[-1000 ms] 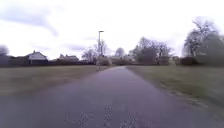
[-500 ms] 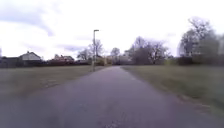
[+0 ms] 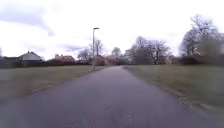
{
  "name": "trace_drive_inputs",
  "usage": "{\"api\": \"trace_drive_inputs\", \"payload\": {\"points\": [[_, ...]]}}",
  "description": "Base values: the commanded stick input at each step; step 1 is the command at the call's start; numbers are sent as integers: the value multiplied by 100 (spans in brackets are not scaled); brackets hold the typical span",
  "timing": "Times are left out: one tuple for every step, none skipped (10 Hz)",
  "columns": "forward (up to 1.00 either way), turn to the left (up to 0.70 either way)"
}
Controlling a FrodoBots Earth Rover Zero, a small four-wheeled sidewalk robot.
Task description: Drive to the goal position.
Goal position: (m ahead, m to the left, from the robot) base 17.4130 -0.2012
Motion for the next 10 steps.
{"api": "trace_drive_inputs", "payload": {"points": [[100, 0], [100, 0], [100, 0], [100, 0], [100, 0], [100, 0], [100, 0], [100, 0], [100, 0], [100, 0]]}}
